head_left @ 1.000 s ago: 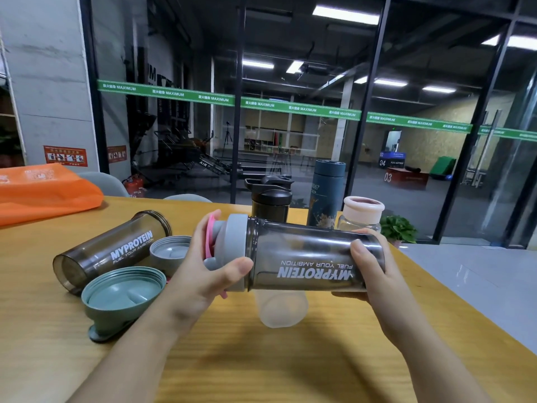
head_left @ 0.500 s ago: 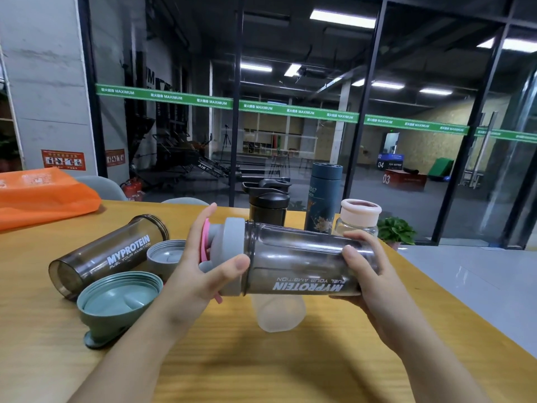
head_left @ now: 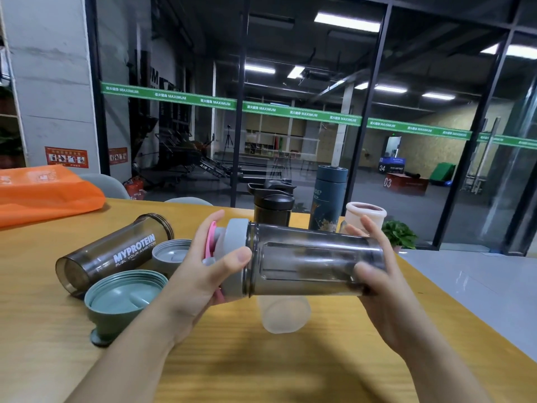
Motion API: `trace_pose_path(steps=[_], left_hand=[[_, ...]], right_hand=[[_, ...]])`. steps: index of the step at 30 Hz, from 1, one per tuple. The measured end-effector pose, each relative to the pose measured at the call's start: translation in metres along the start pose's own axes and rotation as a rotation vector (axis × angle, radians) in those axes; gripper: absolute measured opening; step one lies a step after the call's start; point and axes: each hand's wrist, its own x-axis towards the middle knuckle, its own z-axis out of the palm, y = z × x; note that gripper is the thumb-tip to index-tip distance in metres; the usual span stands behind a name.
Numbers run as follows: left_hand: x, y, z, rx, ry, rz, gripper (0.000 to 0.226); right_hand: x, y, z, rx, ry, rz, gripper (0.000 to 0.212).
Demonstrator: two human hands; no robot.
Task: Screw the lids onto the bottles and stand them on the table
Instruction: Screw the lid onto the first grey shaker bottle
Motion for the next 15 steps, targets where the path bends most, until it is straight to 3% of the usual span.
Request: trace_pose_path(steps=[2, 5, 10, 15], left_hand=[[-0.0014, 0.0003, 0.0026, 0.057, -0.017, 0.054, 0.09], [-0.0036, 0.001, 0.0054, 0.137, -0.022, 0.095, 0.09], [-0.0006, -0.0015, 0.0057, 0.084, -0.015, 0.03, 0.081], [0.0003, -0.0037, 0.0042, 0.021, -0.032, -0.003, 0.085]], right_hand=[[0.0017, -0.0026, -0.0002, 0.149, 0.029, 0.135, 0.057], [0.0015, -0.0036, -0.002, 0.12, 0.021, 0.259, 0.05], [0.0008, 0.0, 0.002, 0.018, 0.081, 0.136, 0.087], [0.0005, 0.0027, -0.0006, -0.012, 0.069, 0.064, 0.076]])
